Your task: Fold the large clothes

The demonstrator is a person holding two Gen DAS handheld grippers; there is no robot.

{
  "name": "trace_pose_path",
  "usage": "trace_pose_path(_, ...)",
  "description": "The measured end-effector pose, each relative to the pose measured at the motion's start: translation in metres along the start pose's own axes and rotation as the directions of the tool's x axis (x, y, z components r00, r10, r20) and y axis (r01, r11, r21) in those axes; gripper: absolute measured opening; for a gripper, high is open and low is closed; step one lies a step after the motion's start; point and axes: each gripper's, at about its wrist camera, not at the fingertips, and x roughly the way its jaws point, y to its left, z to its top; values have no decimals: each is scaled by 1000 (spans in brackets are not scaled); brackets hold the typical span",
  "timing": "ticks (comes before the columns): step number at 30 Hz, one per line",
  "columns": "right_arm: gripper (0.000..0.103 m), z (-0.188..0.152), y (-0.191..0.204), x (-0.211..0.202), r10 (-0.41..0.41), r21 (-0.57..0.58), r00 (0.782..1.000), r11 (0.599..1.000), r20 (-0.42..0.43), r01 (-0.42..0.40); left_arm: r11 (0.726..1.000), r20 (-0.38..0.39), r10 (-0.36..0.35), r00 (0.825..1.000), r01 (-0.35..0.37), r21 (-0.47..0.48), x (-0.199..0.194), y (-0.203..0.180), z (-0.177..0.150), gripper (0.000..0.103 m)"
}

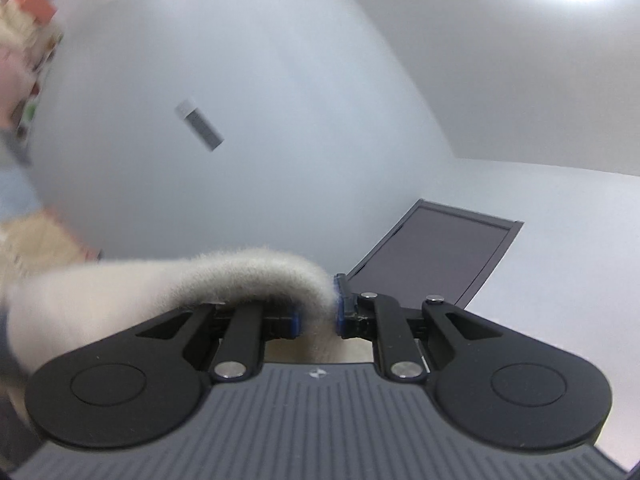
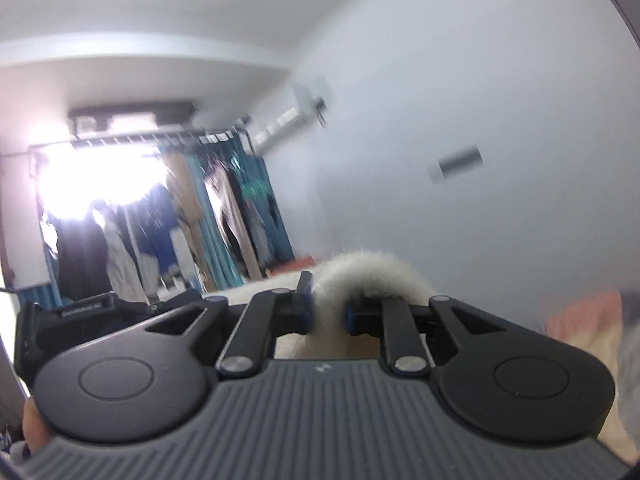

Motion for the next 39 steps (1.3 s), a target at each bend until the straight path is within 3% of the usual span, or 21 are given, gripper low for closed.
trace_pose_path(10,18,134,58,-11,144,-88,981,987,133,-133,985,56,-128,990,121,120,-14,-122,110,19)
trace_pose_path(13,18,155,66,-11,127,-144,981,984,149,-106,978,52,-135,990,124,166,-6,-139,121,19)
trace_pose_path(15,18,151,65,-7,98,-214,985,975,140,-66,977,43,-129,991,119,177,-2,-133,116,19)
trace_pose_path(17,18,135,53,2,74,-225,990,973,118,-46,981,32,-106,994,99,167,6,-111,98,19)
trace_pose_path(21,18,77,2,27,-1,-150,1000,989,6,2,997,-55,-18,998,22,77,41,-23,41,19)
trace_pose_path(25,18,25,-55,63,-93,-67,990,994,-108,86,996,-131,78,988,-73,42,83,41,4,19)
trace_pose_path(30,19,-28,-122,131,-202,-20,955,979,-217,203,974,-207,225,952,-216,65,158,110,-21,20)
trace_pose_path(36,19,-88,-206,202,-218,92,926,962,-307,257,941,-270,336,902,-334,56,234,207,-50,20)
trace_pose_path(39,18,-124,-231,225,-235,82,912,958,-337,277,930,-284,365,887,-362,63,271,255,-69,20)
